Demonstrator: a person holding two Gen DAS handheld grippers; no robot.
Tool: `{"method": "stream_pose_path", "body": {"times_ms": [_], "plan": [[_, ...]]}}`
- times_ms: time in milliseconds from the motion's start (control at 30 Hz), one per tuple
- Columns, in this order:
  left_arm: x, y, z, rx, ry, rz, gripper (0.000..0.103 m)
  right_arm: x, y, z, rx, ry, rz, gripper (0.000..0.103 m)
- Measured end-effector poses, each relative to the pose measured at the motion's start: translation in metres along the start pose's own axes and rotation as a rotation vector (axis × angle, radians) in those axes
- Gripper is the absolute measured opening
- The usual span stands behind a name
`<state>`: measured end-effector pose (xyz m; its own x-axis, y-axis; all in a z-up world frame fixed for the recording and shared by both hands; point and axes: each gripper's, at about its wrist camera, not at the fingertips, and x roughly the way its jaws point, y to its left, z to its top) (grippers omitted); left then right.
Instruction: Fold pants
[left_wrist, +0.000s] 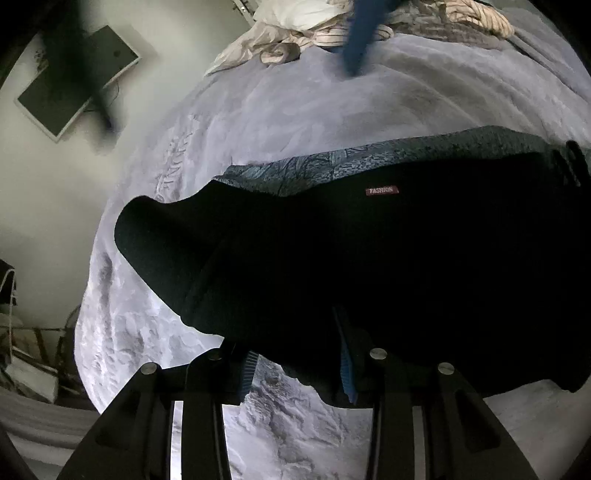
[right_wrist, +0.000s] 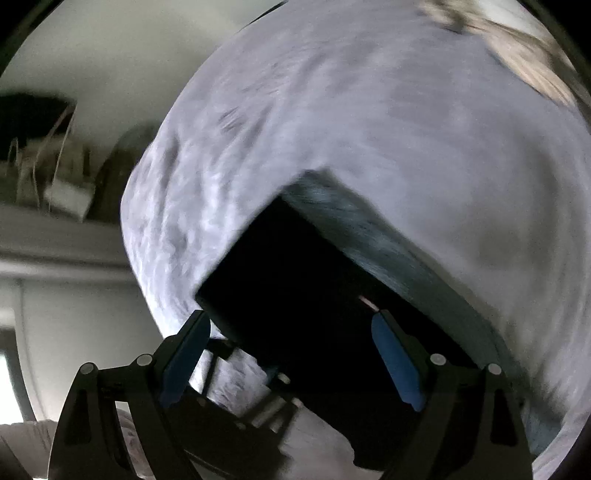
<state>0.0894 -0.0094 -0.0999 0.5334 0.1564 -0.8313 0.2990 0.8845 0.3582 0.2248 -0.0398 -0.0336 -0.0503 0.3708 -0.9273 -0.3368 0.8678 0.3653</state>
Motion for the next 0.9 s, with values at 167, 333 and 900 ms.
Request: {"method": "stream_pose_path", "body": {"times_ms": [167, 333, 900], "plan": [[-0.004, 0.002, -0.004, 0.010, -0.011, 0.018, 0.038, 0.046, 0.033, 0.020, -0.101, 0.182, -0.040, 0.091], [-0.010, -0.002, -0.004, 0.028, -0.021, 0.030, 0.038, 0.072, 0.028, 0.027, -0.048, 0.265, 0.000, 0.023], [-0.129, -0.047, 0.060, 0.071, -0.274, -0.146, 0.038, -0.102, -0.088, -0.069, 0.230, -0.175, 0.289, 0.017]]}}
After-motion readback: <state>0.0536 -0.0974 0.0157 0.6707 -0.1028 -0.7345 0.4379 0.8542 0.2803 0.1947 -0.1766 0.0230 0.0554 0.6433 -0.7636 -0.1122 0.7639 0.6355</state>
